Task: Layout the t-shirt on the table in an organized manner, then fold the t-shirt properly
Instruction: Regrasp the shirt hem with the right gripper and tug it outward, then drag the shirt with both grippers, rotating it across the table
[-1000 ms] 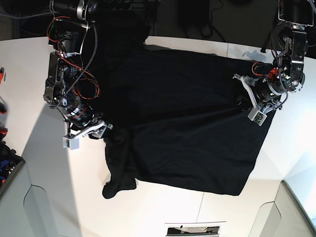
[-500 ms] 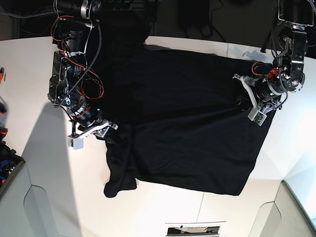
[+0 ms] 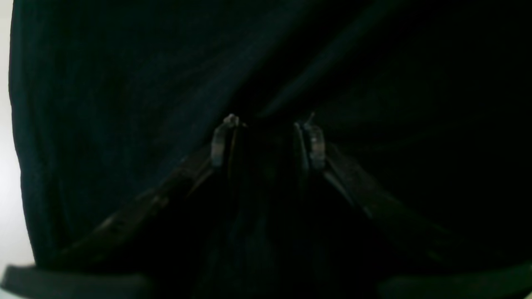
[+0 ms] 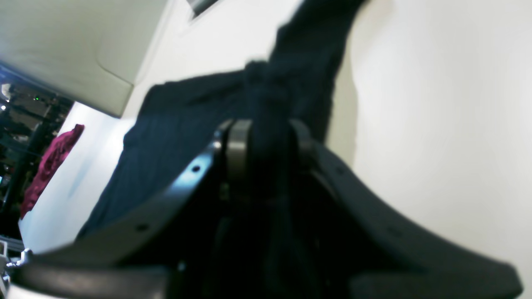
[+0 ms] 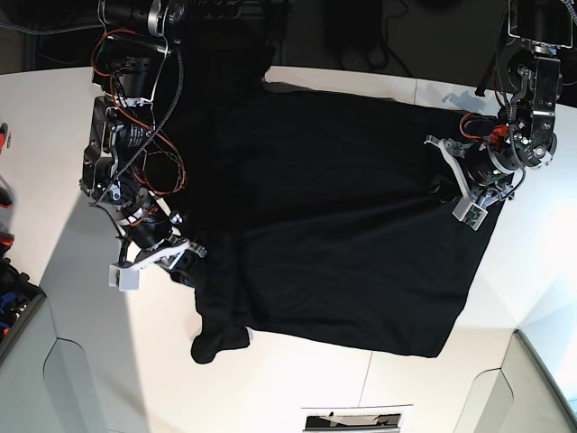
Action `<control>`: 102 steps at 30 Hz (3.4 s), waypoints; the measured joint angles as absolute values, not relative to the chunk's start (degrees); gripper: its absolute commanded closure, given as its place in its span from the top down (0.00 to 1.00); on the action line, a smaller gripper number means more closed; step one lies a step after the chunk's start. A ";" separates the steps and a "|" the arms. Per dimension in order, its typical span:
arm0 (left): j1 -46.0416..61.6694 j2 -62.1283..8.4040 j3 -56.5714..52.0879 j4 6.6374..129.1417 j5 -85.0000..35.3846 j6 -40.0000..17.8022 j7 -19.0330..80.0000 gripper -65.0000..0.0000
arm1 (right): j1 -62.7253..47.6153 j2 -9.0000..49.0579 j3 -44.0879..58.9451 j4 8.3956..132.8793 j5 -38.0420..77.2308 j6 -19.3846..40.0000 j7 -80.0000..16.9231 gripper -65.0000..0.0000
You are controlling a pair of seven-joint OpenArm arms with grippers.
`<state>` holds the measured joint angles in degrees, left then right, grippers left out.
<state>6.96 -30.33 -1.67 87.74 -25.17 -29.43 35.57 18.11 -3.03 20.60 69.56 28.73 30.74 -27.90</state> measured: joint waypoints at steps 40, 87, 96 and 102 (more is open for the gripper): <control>7.14 -30.33 -1.67 87.74 -25.21 -29.43 35.94 0.36 | 21.15 -4.51 20.60 60.03 23.16 30.46 -24.03 0.00; 6.94 -27.16 -0.62 85.54 -27.29 -29.76 34.04 0.36 | 14.24 7.05 27.66 78.11 31.66 30.72 -37.56 0.50; -0.45 -28.12 0.49 70.91 -28.67 -32.45 27.68 0.36 | 14.20 6.55 27.70 78.11 24.58 30.41 -35.70 0.25; -1.61 -32.45 0.36 64.90 -30.13 -32.86 25.17 0.36 | 14.22 7.18 28.05 78.11 24.53 30.00 -35.62 0.37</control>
<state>-1.61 -32.45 0.36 64.90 -30.13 -32.86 25.17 14.22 7.18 28.05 78.11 24.53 30.00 -35.62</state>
